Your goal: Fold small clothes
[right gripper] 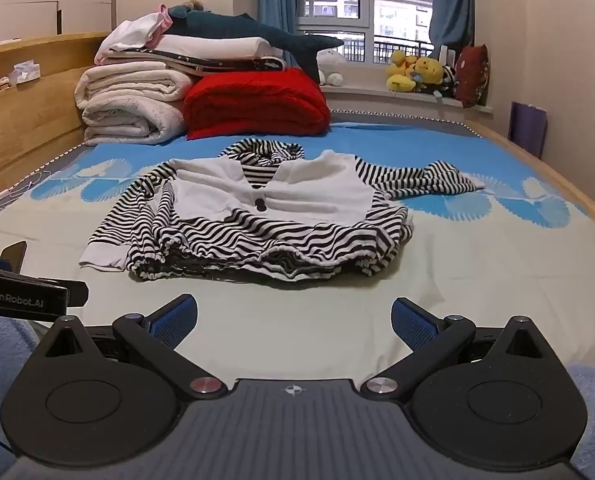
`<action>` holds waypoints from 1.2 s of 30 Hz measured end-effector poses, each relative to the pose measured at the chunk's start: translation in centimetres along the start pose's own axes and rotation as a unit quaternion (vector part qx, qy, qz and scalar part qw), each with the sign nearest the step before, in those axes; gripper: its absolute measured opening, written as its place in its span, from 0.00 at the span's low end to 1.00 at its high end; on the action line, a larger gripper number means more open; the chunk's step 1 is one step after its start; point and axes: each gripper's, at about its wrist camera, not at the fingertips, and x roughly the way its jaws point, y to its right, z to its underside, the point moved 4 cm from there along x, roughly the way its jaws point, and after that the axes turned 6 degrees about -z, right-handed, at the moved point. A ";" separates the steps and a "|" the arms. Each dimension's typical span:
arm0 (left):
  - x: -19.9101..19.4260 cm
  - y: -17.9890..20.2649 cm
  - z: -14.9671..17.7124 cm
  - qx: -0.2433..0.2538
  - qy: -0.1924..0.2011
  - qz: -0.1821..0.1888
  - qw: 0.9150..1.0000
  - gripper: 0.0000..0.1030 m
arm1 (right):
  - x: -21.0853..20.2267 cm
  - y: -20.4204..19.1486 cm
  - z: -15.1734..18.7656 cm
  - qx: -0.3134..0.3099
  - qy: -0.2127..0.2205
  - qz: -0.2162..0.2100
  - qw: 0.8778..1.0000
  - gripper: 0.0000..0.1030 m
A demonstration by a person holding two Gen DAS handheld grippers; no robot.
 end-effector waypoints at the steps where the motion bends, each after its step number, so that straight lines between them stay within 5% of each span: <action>1: 0.0 0.0 0.0 -0.001 0.000 0.001 1.000 1.00 | 0.0 0.0 0.0 0.000 0.000 0.001 1.000 0.99; 36: 0.3 -0.1 -1.0 -0.007 0.008 0.008 1.000 1.00 | 1.0 -0.4 -0.1 -0.009 -0.013 -0.010 1.000 0.99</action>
